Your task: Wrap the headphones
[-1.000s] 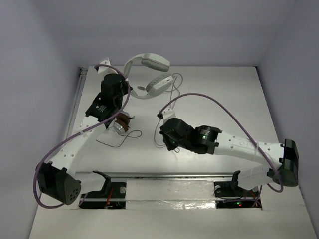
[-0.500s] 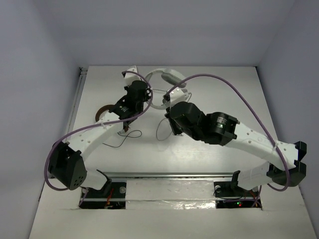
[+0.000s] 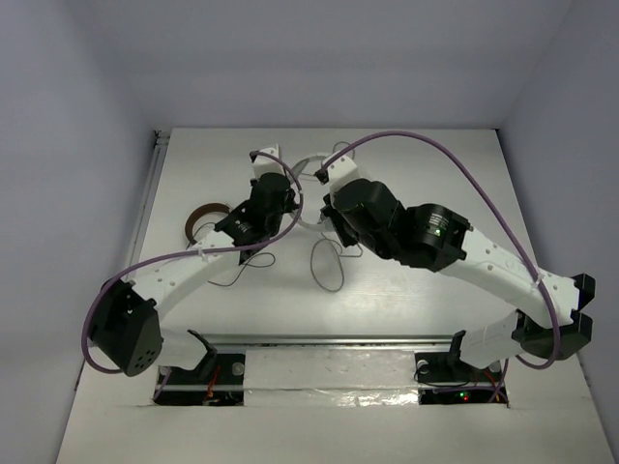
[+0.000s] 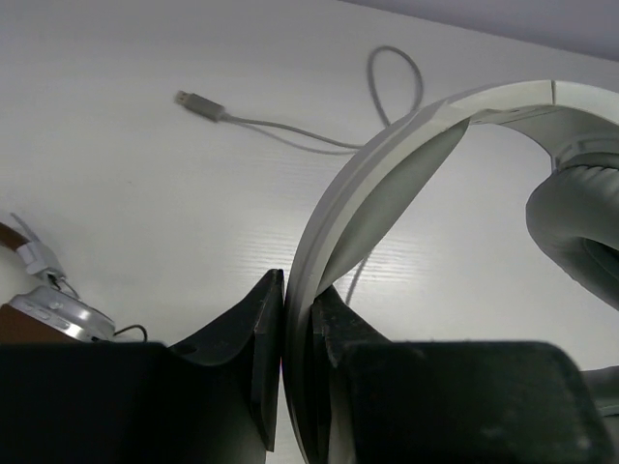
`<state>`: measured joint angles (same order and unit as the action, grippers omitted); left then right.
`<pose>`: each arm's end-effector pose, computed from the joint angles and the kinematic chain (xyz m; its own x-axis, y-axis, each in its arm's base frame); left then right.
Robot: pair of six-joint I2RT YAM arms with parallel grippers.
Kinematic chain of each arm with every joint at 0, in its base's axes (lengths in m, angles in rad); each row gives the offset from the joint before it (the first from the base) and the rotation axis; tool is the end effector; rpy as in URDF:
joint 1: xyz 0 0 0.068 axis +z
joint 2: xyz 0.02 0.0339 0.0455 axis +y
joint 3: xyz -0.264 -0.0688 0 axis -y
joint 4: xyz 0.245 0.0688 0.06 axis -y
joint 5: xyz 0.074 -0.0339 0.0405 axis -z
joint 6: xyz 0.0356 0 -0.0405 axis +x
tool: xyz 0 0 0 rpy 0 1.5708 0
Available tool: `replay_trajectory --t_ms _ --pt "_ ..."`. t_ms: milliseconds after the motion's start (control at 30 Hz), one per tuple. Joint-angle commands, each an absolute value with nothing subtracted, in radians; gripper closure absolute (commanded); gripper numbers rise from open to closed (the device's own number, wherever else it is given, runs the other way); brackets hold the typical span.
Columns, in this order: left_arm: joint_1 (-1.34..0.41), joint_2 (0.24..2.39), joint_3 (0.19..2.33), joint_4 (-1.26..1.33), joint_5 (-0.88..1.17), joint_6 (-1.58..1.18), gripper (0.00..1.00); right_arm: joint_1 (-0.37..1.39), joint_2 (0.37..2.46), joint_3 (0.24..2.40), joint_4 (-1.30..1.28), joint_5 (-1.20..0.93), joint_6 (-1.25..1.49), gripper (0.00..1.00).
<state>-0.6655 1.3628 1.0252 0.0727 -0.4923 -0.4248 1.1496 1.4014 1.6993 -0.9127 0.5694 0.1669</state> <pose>0.2607 -0.1833 0.3197 -0.2640 -0.2545 -0.9303 0.0840 0.9548 -0.2850 0.1308 0.2450 0.4430 -0.3303 -0.3951 -0.8572 -0.5412 0.8233 -0.1709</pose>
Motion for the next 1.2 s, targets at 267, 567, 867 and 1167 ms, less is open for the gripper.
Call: replay_trajectory --t_ms 267,567,867,1167 --pt "-0.686 1.235 1.023 0.232 -0.23 -0.434 1.0 1.132 1.402 1.592 -0.729 0.304 0.169 1.0" --pt "-0.686 1.148 0.876 0.224 -0.149 -0.448 1.0 1.019 1.407 1.585 -0.663 0.334 0.202 1.0" --pt "-0.686 1.054 0.799 0.164 -0.062 -0.439 1.0 0.902 1.315 1.502 -0.681 0.376 0.229 0.8" --pt "-0.686 1.011 0.799 0.106 0.125 -0.417 1.0 0.873 1.293 1.491 -0.689 0.558 0.233 0.7"
